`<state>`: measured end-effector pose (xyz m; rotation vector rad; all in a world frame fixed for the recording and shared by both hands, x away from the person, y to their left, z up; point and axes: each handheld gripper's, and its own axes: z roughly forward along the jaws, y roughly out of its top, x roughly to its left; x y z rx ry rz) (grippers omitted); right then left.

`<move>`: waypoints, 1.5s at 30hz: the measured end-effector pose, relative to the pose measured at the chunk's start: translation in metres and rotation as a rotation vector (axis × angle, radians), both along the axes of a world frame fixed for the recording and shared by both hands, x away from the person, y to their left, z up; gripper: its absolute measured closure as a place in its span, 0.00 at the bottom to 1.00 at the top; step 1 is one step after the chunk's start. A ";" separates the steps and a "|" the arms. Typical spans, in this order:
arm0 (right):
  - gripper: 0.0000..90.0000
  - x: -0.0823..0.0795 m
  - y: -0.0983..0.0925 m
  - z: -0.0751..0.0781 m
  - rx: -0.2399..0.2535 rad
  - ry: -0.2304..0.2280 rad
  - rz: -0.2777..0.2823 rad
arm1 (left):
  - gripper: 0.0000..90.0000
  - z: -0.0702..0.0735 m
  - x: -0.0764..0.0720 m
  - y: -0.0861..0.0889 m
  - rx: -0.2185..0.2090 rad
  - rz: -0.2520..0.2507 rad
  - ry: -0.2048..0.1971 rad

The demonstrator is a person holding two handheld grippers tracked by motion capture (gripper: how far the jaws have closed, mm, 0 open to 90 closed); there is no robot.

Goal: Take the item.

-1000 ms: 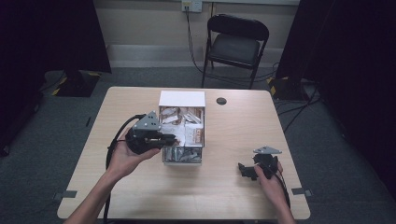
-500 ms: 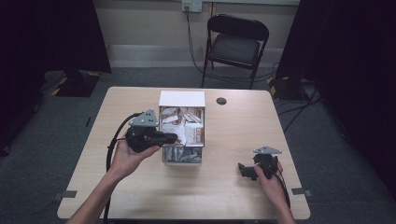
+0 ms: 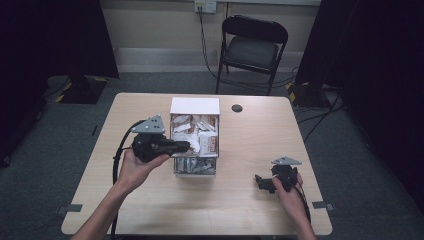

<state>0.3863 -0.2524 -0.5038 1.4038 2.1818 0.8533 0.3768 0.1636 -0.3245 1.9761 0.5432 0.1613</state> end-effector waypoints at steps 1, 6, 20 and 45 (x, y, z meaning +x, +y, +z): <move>0.00 0.000 0.000 0.000 0.000 0.000 0.000 | 0.98 0.001 0.000 0.000 -0.002 -0.006 -0.002; 0.00 0.000 0.000 0.000 0.000 0.000 0.000 | 0.98 0.003 -0.002 0.002 -0.030 0.001 -0.023; 0.00 0.000 0.000 0.000 0.000 0.000 0.000 | 0.98 0.008 -0.004 0.011 -0.124 0.020 -0.039; 0.00 0.000 0.000 0.000 0.000 0.000 0.000 | 0.98 0.025 -0.013 0.022 -0.217 0.013 -0.074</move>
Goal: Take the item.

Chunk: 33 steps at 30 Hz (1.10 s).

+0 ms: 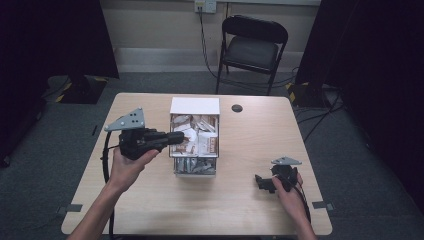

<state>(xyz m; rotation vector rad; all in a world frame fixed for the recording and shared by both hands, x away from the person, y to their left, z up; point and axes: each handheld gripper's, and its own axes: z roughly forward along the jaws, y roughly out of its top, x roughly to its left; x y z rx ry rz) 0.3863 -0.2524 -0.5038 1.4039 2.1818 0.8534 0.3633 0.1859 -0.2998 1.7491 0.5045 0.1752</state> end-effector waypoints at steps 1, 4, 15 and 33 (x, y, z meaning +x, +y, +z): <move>0.00 0.000 0.000 0.000 0.000 0.000 0.000 | 0.98 0.000 0.000 0.001 -0.002 -0.001 0.000; 0.00 0.000 0.000 0.000 0.000 0.000 0.000 | 0.98 0.002 -0.001 0.002 -0.007 -0.001 -0.005; 0.00 0.000 0.000 0.000 0.000 0.000 0.000 | 0.98 0.012 -0.008 0.012 -0.013 0.015 -0.030; 0.00 0.000 0.000 0.000 0.000 0.000 0.000 | 0.98 0.021 -0.011 0.035 -0.037 0.059 -0.036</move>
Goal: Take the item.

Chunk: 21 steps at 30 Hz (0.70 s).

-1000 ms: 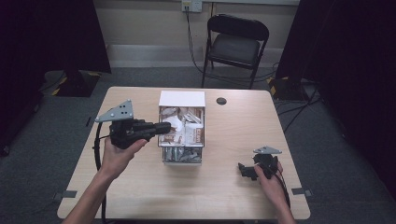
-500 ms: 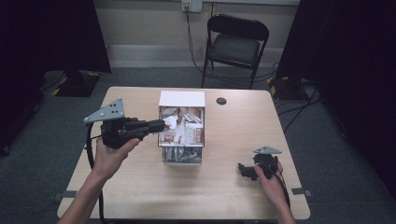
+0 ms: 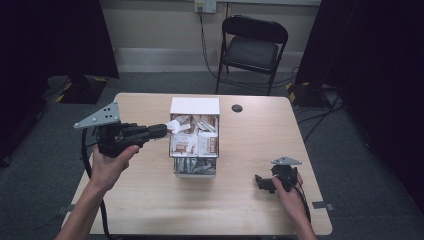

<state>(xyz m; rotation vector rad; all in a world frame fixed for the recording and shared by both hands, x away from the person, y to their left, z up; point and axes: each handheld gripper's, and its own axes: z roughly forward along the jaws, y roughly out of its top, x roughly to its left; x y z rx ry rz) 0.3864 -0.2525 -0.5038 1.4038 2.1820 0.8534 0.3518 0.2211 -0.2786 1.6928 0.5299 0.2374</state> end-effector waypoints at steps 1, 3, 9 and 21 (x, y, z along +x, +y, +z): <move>0.00 0.000 0.000 0.000 0.000 0.000 0.000 | 0.98 0.000 0.000 0.002 0.000 0.001 0.000; 0.00 0.000 0.000 0.000 0.001 0.001 -0.001 | 0.98 0.001 0.000 0.004 -0.009 0.002 0.003; 0.00 0.000 0.000 0.000 0.000 0.000 0.000 | 0.98 0.006 -0.004 0.012 -0.001 0.017 -0.005; 0.00 0.000 0.000 0.000 0.000 0.000 0.000 | 0.98 0.002 -0.002 0.033 0.005 0.072 0.009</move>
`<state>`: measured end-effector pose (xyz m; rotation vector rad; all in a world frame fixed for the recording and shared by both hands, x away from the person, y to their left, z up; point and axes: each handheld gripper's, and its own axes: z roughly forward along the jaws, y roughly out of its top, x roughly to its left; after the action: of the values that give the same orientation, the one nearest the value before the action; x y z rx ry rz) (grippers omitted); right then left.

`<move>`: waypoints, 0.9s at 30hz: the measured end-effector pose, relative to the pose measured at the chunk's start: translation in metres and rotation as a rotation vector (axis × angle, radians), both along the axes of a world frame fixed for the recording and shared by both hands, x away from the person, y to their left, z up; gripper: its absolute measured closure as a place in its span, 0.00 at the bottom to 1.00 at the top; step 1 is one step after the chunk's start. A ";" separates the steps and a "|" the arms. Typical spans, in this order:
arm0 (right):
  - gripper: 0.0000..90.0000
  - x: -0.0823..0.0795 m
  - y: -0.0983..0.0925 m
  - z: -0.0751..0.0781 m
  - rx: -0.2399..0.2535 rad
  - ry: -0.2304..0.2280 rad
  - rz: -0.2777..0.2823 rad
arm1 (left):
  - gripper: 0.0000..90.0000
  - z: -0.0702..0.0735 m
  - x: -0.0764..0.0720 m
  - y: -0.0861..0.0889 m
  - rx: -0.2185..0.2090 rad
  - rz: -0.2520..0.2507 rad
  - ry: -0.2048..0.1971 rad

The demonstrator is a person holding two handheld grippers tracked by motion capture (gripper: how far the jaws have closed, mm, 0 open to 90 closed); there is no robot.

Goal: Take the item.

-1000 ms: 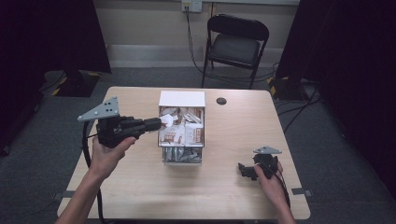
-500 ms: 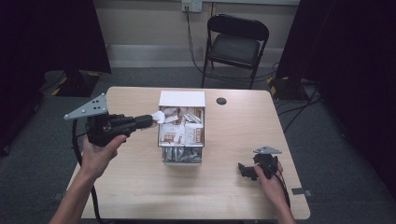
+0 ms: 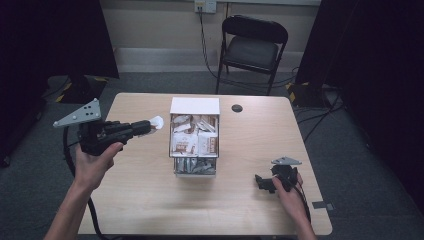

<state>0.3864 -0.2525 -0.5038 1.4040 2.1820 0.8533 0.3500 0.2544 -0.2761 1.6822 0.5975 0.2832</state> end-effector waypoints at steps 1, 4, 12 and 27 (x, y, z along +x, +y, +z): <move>0.00 0.000 0.000 0.000 0.000 0.000 0.000 | 0.98 0.000 0.000 0.001 0.002 0.003 0.000; 0.00 0.000 0.000 0.000 0.000 0.000 0.000 | 0.98 0.000 0.000 0.005 0.000 0.012 0.001; 0.00 0.000 0.000 0.000 0.000 0.000 0.000 | 0.98 -0.004 0.003 0.014 0.021 0.046 0.004; 0.00 0.000 0.000 0.000 0.000 0.000 0.000 | 0.98 -0.020 0.015 0.029 0.021 0.110 0.038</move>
<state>0.3864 -0.2524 -0.5038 1.4041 2.1820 0.8535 0.3646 0.2835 -0.2957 1.6804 0.7191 0.3387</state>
